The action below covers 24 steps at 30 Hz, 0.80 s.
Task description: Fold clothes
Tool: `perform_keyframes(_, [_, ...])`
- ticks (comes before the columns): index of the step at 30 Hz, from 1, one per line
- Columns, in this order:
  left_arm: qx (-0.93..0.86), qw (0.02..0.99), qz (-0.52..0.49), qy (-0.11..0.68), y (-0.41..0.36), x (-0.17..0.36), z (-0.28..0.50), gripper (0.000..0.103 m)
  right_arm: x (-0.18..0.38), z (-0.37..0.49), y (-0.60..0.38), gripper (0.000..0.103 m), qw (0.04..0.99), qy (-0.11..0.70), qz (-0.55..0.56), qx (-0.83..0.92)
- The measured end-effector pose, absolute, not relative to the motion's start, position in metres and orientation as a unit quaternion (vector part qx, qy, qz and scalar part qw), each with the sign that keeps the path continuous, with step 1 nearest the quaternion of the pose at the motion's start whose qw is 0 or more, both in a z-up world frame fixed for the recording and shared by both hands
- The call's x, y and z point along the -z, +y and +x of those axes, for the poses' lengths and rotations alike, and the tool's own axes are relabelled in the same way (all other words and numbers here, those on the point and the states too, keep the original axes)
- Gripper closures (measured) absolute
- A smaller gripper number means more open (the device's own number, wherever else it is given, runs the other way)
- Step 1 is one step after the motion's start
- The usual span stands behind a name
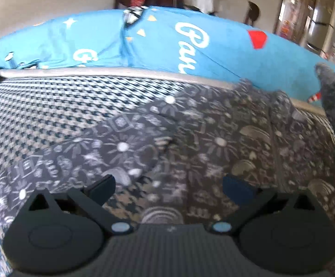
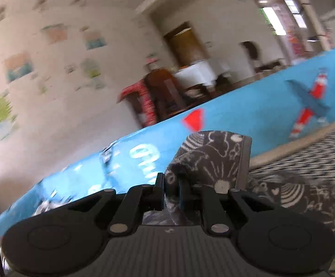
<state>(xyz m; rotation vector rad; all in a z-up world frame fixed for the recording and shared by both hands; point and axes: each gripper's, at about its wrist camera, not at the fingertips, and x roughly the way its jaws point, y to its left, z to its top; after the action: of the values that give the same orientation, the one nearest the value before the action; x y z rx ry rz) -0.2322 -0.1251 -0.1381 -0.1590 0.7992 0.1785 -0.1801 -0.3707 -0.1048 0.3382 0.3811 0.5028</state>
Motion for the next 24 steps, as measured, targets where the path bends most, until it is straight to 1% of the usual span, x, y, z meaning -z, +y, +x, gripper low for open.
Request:
perform_keyframes(2, [-0.105,0.918,-0.075,0.375,-0.119,0.136,-0.235,0.0,0.122,-0.18,-0.342,0.083,0.928,0.225,0.12,-0.271])
perform_keyframes(3, [-0.115,0.918,-0.072,0.373,-0.116,0.136,-0.235,0.0,0.131,-0.178,-0.33,0.076,0.919,0.256,0.101,-0.283])
perform_keyframes(5, [-0.128,0.916,-0.071,0.373,-0.111,0.137,-0.233,0.0,0.149,-0.178,-0.308,0.072,0.901,0.308,0.061,-0.298])
perform_keyframes(7, [-0.124,0.913,-0.08,0.38,-0.109,0.14,-0.232,0.0,0.161,-0.182,-0.299,0.071,0.894,0.329,0.041,-0.303])
perform_keyframes(11, [-0.116,0.91,-0.091,0.388,-0.107,0.143,-0.229,0.0,0.168,-0.189,-0.305,0.066,0.883,0.342,0.048,-0.317])
perform_keyframes(15, [-0.113,0.911,-0.091,0.386,-0.111,0.143,-0.229,0.0,0.168,-0.192,-0.311,0.061,0.886,0.338,0.05,-0.314])
perform_keyframes(16, [-0.113,0.911,-0.091,0.386,-0.112,0.144,-0.229,0.0,0.166,-0.191,-0.309,0.061,0.889,0.334,0.055,-0.309])
perform_keyframes(19, [-0.115,0.91,-0.091,0.387,-0.113,0.145,-0.228,0.0,0.165,-0.185,-0.316,0.055,0.894,0.329,0.088,-0.29])
perform_keyframes(24, [-0.12,0.909,-0.09,0.389,-0.114,0.147,-0.227,0.0,0.168,-0.171,-0.328,0.055,0.889,0.339,0.151,-0.267])
